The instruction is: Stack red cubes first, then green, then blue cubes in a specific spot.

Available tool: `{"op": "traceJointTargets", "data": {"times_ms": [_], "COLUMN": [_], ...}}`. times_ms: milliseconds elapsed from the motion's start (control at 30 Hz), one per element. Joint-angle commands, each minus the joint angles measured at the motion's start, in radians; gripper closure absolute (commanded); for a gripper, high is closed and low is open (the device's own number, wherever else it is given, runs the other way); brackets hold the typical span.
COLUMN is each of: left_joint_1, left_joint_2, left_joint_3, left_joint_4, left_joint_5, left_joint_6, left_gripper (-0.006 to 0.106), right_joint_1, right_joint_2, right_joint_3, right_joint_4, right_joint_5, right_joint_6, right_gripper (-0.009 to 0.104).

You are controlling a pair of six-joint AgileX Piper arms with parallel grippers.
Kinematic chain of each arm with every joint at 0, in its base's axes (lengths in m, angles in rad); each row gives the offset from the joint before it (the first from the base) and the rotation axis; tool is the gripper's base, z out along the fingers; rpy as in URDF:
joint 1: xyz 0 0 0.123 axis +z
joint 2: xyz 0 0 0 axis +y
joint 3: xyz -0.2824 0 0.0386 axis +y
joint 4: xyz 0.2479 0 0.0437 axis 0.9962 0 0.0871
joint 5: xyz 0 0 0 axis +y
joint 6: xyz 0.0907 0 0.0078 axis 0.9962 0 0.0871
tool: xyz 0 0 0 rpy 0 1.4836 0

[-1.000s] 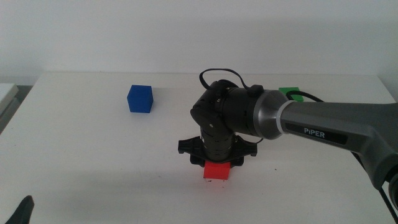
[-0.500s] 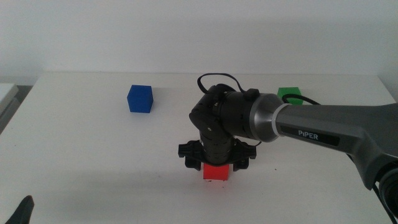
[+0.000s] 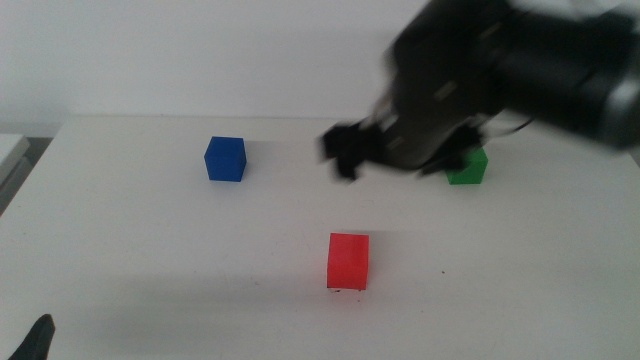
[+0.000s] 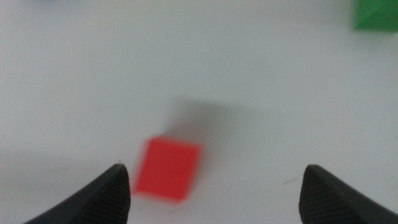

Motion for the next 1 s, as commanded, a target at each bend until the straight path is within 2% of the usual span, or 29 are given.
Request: {"op": "traceJointTargets", "data": {"times_ms": [0, 167, 333, 467, 667, 900, 967], "left_joint_1": [0.002, 0.002, 0.002, 0.002, 0.002, 0.002, 0.002], "left_joint_2": [-0.002, -0.002, -0.002, -0.002, -0.002, -0.002, -0.002], "left_joint_3": [0.000, 0.000, 0.000, 0.000, 0.000, 0.000, 0.000], "left_joint_4": [0.002, 0.002, 0.002, 0.002, 0.002, 0.002, 0.002], "left_joint_5": [-0.014, -0.014, -0.014, -0.014, -0.014, -0.014, -0.014], "left_joint_6": [0.001, 0.001, 0.001, 0.001, 0.001, 0.001, 0.001], "left_gripper": [0.007, 0.007, 0.007, 0.007, 0.007, 0.007, 0.007], "right_joint_1": [-0.111, -0.362, -0.487, -0.516, -0.525, -0.534, -0.542], "right_joint_2": [-0.017, 0.091, 0.258, 0.368, 0.468, 0.550, 0.565], "right_joint_3": [-0.005, -0.098, -0.252, -0.325, -0.336, -0.336, -0.336], "right_joint_4": [0.013, 0.050, 0.089, 0.103, 0.108, 0.057, 0.050], "right_joint_5": [0.012, 0.002, -0.042, -0.076, -0.181, -0.254, -0.260], "right_joint_6": [-0.142, -0.339, -0.479, -0.522, -0.495, -0.418, -0.409], "right_gripper": [0.002, 0.002, 0.002, 0.002, 0.002, 0.003, 0.009]}}
